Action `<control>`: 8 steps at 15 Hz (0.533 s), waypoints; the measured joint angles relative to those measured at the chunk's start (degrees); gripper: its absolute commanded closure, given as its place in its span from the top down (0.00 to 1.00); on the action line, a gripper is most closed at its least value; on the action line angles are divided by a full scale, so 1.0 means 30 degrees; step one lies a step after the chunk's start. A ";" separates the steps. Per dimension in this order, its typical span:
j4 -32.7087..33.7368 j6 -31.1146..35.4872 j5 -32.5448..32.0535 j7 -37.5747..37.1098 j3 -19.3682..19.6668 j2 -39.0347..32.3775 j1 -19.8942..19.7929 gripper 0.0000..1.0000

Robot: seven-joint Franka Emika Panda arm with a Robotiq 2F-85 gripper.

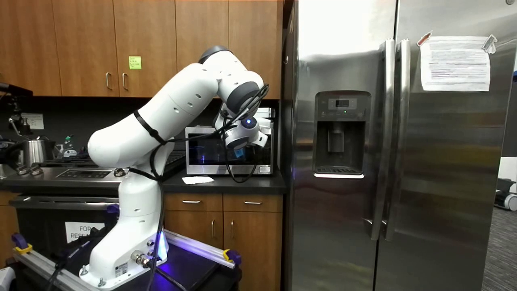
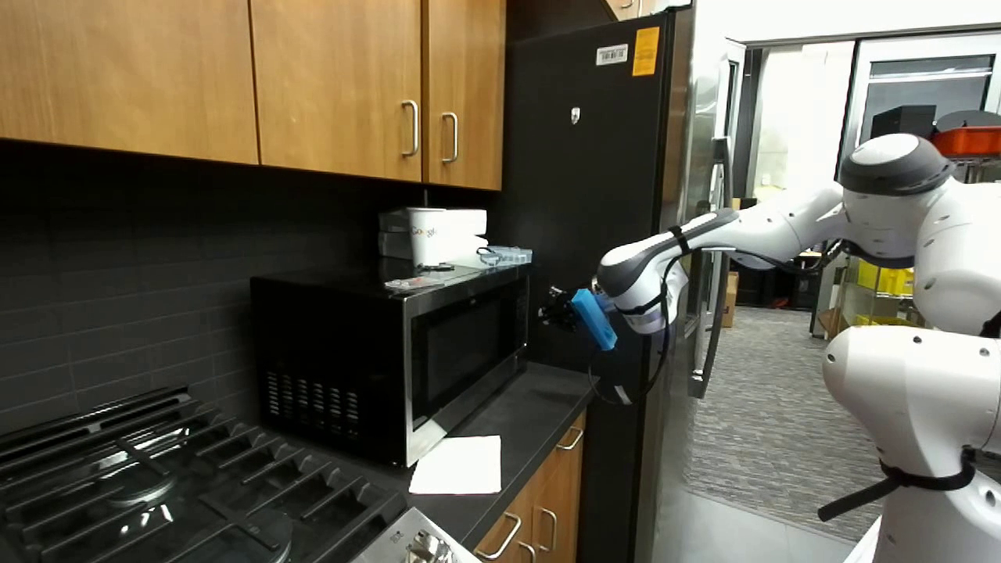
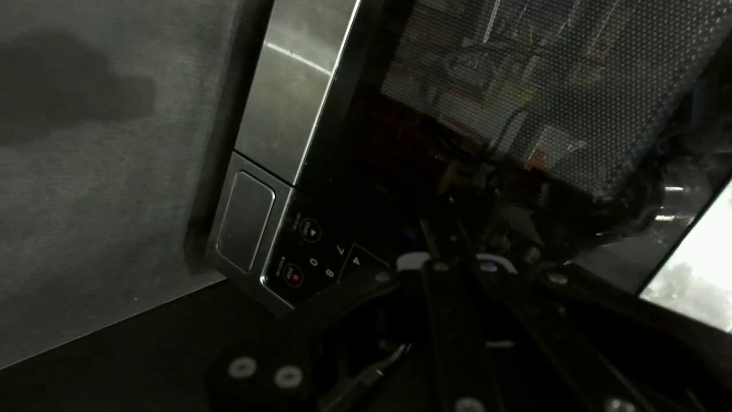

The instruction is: Press a button on the right side of the microwave

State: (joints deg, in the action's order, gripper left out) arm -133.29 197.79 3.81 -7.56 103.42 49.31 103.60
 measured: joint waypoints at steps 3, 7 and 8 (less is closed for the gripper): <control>0.0565 0.0007 0.0784 0.0082 0.0459 -0.0135 0.0728 0.00; 0.1051 0.0007 0.1455 0.0091 0.0924 -0.0576 0.1110 0.00; 0.1098 0.0007 0.1525 0.0090 0.1009 -0.0690 0.1117 0.00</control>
State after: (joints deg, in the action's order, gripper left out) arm -130.00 197.81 8.38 -7.29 106.44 47.24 106.95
